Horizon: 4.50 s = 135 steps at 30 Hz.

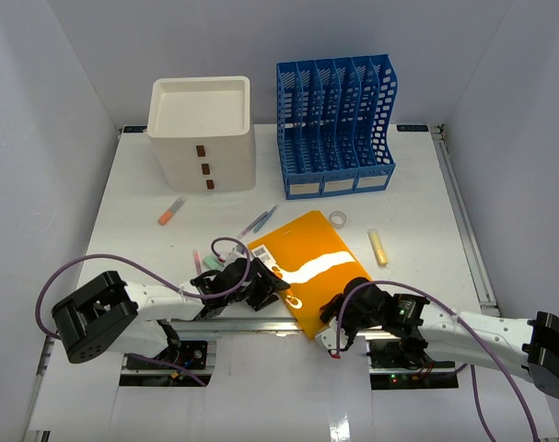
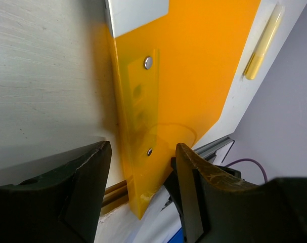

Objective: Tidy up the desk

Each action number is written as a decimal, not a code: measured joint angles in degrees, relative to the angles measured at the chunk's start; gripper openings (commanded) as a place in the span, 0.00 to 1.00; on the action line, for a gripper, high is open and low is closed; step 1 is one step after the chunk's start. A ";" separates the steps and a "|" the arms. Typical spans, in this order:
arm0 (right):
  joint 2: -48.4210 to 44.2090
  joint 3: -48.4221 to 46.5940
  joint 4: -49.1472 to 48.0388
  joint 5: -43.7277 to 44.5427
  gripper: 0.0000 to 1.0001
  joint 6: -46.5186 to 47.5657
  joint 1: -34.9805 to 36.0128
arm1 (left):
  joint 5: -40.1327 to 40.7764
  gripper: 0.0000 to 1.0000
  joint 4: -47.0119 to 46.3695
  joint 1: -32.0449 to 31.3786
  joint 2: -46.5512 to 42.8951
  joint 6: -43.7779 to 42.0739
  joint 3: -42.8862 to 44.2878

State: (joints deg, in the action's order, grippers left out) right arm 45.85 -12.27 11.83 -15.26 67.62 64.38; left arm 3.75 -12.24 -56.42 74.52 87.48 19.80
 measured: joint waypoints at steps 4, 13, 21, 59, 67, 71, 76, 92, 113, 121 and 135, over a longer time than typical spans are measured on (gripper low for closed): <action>-0.75 -0.35 0.42 1.26 0.60 -0.17 -0.22 | -0.16 0.65 0.08 -0.19 0.09 -0.07 0.22; -0.85 -0.69 -0.09 3.16 0.59 0.09 -0.24 | -0.73 0.65 -0.15 -0.97 1.87 -0.15 1.36; -0.70 0.17 -0.14 3.17 0.42 0.75 -0.24 | -1.25 0.65 -0.86 -1.70 2.63 0.10 1.70; -5.54 -4.03 1.73 1.25 0.14 -3.84 -1.04 | 1.65 0.77 -4.18 -6.76 3.28 4.39 1.11; -5.90 -5.17 1.84 0.38 0.13 -4.69 -1.58 | 4.76 0.57 -9.94 -6.78 5.84 7.84 -0.34; -5.89 -5.19 1.97 -0.17 0.14 -5.02 -1.71 | 6.52 0.40 -11.91 -6.86 4.82 9.09 -1.72; -5.84 -5.32 1.91 -1.12 0.18 -5.59 -1.75 | 8.83 0.20 -13.55 -6.97 1.55 9.21 -3.53; -5.35 -17.98 10.54 -4.10 0.59 -10.35 -7.17 | 9.14 0.00 -11.82 -7.14 -3.48 -1.89 -3.70; 20.74 -40.85 5.99 -27.29 0.96 -44.25 -46.80 | 8.80 0.00 5.76 -9.08 -18.69 -33.93 1.48; 23.46 -40.85 3.88 -41.38 0.93 -48.38 -51.36 | 9.11 0.00 9.07 -9.47 -24.91 -40.25 1.92; 27.04 -46.11 -2.45 -51.70 0.94 -55.44 -57.51 | 10.67 0.00 11.87 -9.71 -30.62 -47.19 2.90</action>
State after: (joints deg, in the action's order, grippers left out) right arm 72.89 -58.38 9.39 -66.96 12.18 6.87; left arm 14.43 -0.37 -66.13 43.90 40.28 22.70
